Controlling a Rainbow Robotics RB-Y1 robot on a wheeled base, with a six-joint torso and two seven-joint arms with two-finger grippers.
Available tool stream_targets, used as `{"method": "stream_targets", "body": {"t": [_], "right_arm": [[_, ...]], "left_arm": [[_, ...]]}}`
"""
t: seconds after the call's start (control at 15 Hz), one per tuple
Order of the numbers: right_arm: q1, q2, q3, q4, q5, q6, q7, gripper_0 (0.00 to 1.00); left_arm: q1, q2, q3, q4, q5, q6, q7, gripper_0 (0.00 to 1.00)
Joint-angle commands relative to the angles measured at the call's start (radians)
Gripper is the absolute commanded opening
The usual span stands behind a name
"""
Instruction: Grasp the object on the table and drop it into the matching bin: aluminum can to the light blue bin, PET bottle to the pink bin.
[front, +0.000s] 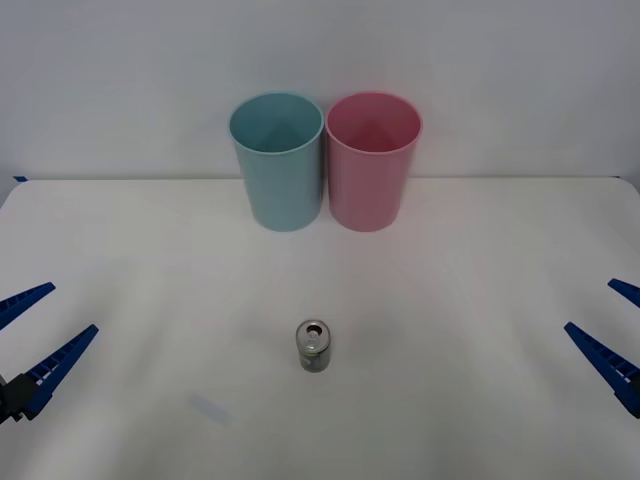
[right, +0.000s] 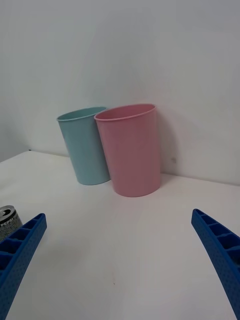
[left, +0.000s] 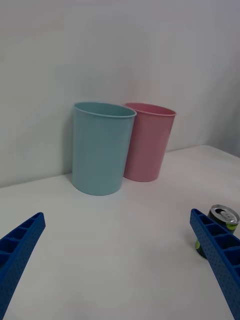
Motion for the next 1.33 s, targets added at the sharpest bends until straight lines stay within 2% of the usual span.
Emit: {"method": "stream_targets", "body": {"t": [0.07, 0.33, 0.67, 1.07, 1.33], "right_arm": [[0.000, 0.000, 0.000, 0.000, 0.000, 0.000, 0.000, 1.00], [0.008, 0.009, 0.002, 0.001, 0.005, -0.013, -0.006, 1.00], [0.027, -0.039, 0.048, 0.004, 0.005, -0.022, 0.009, 1.00], [-0.009, -0.109, 0.174, 0.098, 0.005, -0.039, 0.046, 1.00], [-0.070, -0.120, 0.275, 0.156, 0.005, -0.039, 0.084, 1.00]], "left_arm": [[0.000, 0.000, 0.000, 0.000, 0.000, 0.000, 0.000, 1.00], [0.000, 0.000, 0.000, 0.000, 0.000, 0.000, 0.000, 1.00], [0.000, 0.000, 0.000, 0.000, 0.000, 0.000, 0.000, 1.00], [0.000, 0.000, 0.000, 0.000, 0.000, 0.000, 0.000, 1.00], [0.000, 0.000, 0.000, 0.000, 0.000, 0.000, 0.000, 1.00]]}}
